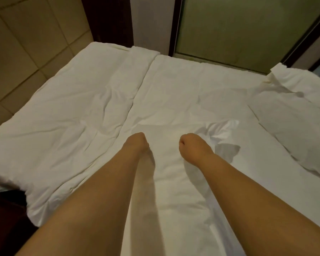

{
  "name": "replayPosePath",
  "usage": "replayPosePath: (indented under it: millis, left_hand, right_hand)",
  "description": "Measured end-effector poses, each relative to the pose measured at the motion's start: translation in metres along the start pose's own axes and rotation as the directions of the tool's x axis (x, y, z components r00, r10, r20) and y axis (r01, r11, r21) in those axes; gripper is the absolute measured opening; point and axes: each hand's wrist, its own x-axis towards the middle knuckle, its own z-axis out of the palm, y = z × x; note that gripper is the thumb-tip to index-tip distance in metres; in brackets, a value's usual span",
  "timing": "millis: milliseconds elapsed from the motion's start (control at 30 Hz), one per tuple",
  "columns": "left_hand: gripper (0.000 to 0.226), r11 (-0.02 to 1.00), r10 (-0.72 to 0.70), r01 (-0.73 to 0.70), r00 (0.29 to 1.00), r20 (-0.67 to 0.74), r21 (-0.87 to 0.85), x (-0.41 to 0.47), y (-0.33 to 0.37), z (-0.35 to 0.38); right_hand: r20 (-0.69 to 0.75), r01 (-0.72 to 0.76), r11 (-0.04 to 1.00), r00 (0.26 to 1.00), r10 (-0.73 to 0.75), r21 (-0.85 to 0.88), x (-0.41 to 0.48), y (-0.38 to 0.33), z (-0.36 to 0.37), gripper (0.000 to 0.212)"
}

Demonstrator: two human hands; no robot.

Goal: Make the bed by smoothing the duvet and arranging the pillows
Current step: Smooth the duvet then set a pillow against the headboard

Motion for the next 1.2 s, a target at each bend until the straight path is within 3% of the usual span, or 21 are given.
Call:
replayPosePath:
  millis: [100, 133, 200, 267, 367, 467, 600, 667, 767, 900, 1067, 1200]
  left_hand:
    - [0.030, 1.000, -0.014, 0.014, 1.000, -0.013, -0.010, 0.061, 0.017, 0.017]
    - [0.031, 1.000, 0.000, -0.002, 0.997, -0.076, -0.017, 0.081, 0.023, 0.025]
    - [0.030, 0.985, 0.109, -0.088, 0.984, -0.140, 0.146, 0.116, 0.034, 0.034]
    - [0.039, 0.906, 0.204, -0.193, 0.979, 0.012, 0.377, 0.147, 0.049, 0.033]
    - [0.065, 0.765, 0.251, -0.284, 0.958, 0.137, 0.578, 0.191, 0.068, 0.034]
    - [0.095, 0.639, 0.188, -0.298, 0.954, 0.232, 0.709, 0.218, 0.066, 0.057]
    - [0.106, 0.675, 0.017, -0.274, 0.934, 0.357, 0.685, 0.230, 0.058, 0.069]
    - [0.096, 0.711, -0.031, -0.239, 0.929, 0.370, 0.661, 0.228, 0.056, 0.071]
    - [0.071, 0.669, -0.066, -0.245, 0.921, 0.385, 0.701, 0.223, 0.057, 0.070]
    - [0.059, 0.688, -0.064, -0.255, 0.912, 0.406, 0.680, 0.201, 0.050, 0.064]
    - [0.060, 0.745, 0.013, -0.200, 0.958, 0.286, 0.636, 0.147, 0.022, 0.030]
    - [0.060, 0.731, 0.082, -0.164, 0.985, 0.154, 0.663, 0.102, 0.008, -0.036]
  right_hand:
    - [-0.032, 0.010, 1.000, 0.999, -0.010, -0.019, 0.071, 0.021, 0.005, 0.024]
    - [-0.036, 0.025, 1.000, 0.999, -0.025, -0.015, 0.095, 0.029, 0.009, 0.026]
    - [-0.014, 0.036, 0.999, 0.999, -0.036, 0.027, 0.135, 0.048, 0.019, 0.035]
    - [0.040, -0.006, 0.997, 0.999, 0.003, 0.078, 0.169, 0.069, 0.033, 0.039]
    - [0.178, -0.077, 0.996, 0.982, 0.066, 0.055, 0.206, 0.094, 0.051, 0.057]
    - [0.322, -0.058, 0.998, 0.944, 0.067, -0.038, 0.231, 0.106, 0.063, 0.088]
    - [0.498, 0.018, 0.987, 0.865, 0.065, -0.160, 0.251, 0.110, 0.076, 0.113]
    - [0.571, 0.037, 0.976, 0.816, 0.095, -0.215, 0.257, 0.107, 0.082, 0.107]
    - [0.619, 0.031, 0.961, 0.771, 0.151, -0.273, 0.261, 0.097, 0.088, 0.080]
    - [0.664, 0.082, 0.955, 0.736, 0.135, -0.285, 0.247, 0.075, 0.085, 0.064]
    - [0.593, 0.095, 0.963, 0.802, 0.076, -0.252, 0.201, 0.028, 0.058, 0.054]
    - [0.414, 0.161, 0.925, 0.910, -0.004, -0.345, 0.161, -0.045, 0.007, 0.033]
